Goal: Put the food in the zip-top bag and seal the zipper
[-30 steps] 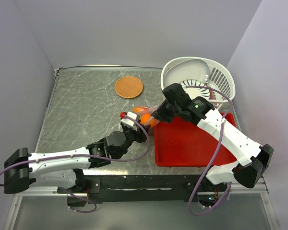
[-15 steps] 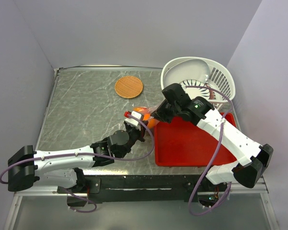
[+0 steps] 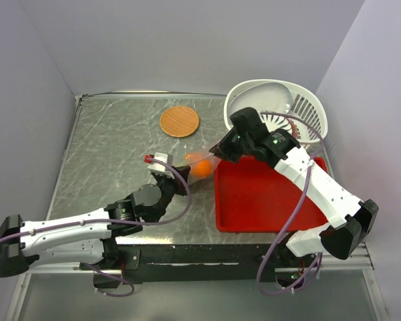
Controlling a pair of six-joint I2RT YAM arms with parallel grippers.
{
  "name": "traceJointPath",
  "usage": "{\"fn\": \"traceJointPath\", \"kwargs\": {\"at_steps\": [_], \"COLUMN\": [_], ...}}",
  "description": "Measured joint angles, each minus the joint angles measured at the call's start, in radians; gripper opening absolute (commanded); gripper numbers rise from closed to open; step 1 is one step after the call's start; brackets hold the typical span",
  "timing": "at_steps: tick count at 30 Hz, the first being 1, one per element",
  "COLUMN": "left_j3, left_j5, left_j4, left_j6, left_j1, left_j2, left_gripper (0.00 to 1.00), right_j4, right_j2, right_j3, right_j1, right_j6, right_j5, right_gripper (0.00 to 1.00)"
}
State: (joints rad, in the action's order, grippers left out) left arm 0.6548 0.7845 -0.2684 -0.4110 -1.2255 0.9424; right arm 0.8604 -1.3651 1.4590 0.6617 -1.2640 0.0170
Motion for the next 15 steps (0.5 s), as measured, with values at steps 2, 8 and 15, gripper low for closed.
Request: {"fn": "traceJointPath", "kwargs": {"at_steps": [2,8,15], "left_j3": [0.0,0.002,0.008], "left_j5": [0.036,0.171,0.269], "left_j4": [0.05,0.234,0.418], "left_j6": [-0.042,-0.189,-0.314], "left_j1": [0.0,-0.002,-0.002], "left_j2": [-0.031,-0.114,-0.202], "left_gripper": [0.01,0.01,0.01], "right_j4": [-0.001,0.005,0.011], "right_j2": [-0.006,-0.092,-0.231], "right_j3": [0.003,0.098,0.235], "right_j1": [-0.039,-0.124,-0.167], "right_j6": [0.012,0.063,0.118], "right_j5": [-0.003,0.005,0.002], "right_gripper": [0.17,0.17,0.16]}}
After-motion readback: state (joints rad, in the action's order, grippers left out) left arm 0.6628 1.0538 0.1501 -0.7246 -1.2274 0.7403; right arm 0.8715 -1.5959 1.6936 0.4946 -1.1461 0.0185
